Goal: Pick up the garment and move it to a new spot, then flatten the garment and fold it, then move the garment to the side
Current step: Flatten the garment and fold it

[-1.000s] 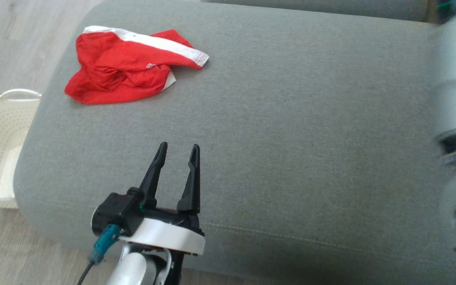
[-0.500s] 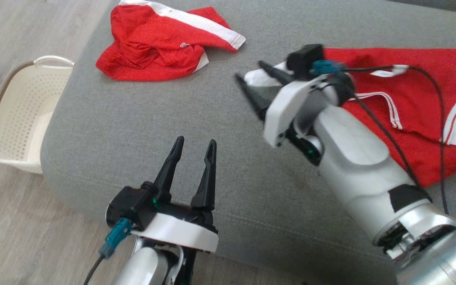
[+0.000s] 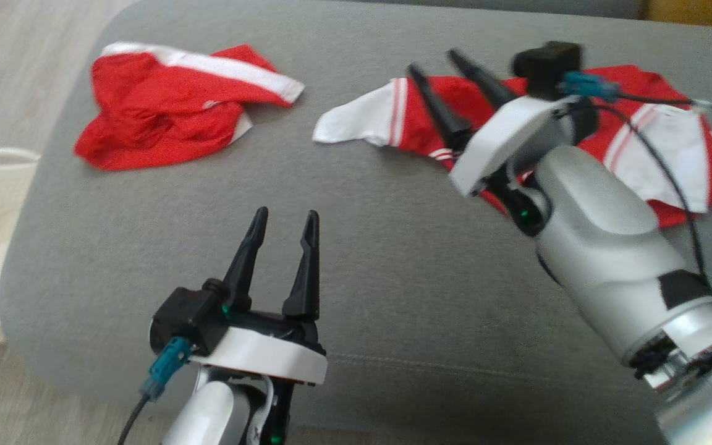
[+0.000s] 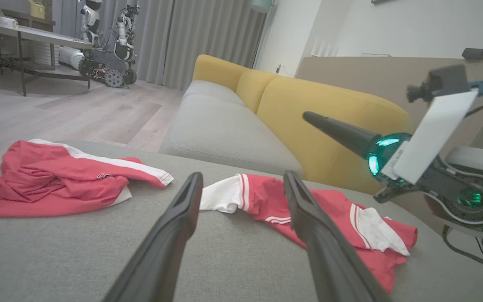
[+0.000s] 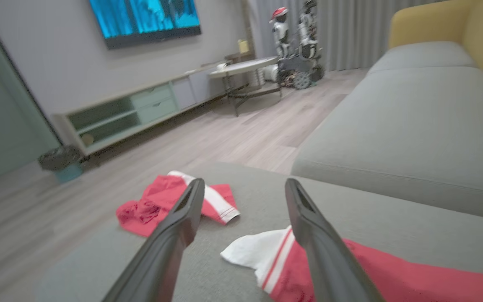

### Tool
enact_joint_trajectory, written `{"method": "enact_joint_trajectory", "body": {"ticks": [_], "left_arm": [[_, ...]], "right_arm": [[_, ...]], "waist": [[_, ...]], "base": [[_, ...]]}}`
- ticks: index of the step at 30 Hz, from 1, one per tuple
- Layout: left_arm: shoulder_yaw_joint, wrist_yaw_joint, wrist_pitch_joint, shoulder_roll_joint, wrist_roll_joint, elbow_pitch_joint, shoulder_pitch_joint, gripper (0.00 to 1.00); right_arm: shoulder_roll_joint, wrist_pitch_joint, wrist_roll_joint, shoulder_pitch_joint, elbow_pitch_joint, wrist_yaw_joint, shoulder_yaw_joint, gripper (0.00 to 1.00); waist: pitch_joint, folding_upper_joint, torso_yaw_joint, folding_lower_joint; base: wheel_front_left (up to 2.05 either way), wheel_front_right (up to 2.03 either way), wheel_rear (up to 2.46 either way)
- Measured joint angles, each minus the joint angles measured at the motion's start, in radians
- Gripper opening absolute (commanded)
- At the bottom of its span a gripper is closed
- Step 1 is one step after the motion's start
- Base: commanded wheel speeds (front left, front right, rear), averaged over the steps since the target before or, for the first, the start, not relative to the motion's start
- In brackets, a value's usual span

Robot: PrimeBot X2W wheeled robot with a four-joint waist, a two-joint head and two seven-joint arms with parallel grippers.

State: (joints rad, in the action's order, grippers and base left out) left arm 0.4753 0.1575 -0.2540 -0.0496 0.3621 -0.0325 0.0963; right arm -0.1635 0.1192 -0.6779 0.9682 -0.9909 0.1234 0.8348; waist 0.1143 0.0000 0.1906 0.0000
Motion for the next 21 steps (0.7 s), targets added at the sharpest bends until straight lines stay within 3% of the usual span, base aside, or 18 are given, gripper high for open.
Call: {"method": "enact_joint_trajectory", "body": {"ticks": [5, 11, 18, 21], "left_arm": [[-0.018, 0.0, 0.0, 0.0, -0.026, 0.013, -0.002, 1.0], [-0.049, 0.001, 0.0, 0.0, -0.059, 0.059, -0.01, 1.0], [-0.109, -0.009, 0.0, 0.0, -0.094, 0.097, -0.024, 1.0], [-0.117, -0.018, 0.0, 0.001, -0.097, 0.104, -0.029, 1.0]], "right_arm": [[-0.028, 0.105, -0.024, -0.076, -0.001, 0.0, -0.106, 1.0], [-0.031, 0.129, -0.016, -0.265, 0.046, 0.0, -0.233, 1.0], [0.027, 0.13, 0.164, -0.545, 0.309, 0.0, -0.524, 1.0], [0.064, 0.131, 0.251, -0.652, 0.348, 0.0, -0.582, 1.0]], "waist": [[-0.027, 0.0, -0.076, 0.0], [-0.049, 0.0, -0.154, 0.0], [-0.059, 0.0, -0.251, 0.0], [-0.054, 0.0, -0.276, 0.0]], "base": [[0.0, 0.0, 0.0], [0.0, 0.0, 0.0], [0.0, 0.0, 0.0], [0.0, 0.0, 0.0]]}}
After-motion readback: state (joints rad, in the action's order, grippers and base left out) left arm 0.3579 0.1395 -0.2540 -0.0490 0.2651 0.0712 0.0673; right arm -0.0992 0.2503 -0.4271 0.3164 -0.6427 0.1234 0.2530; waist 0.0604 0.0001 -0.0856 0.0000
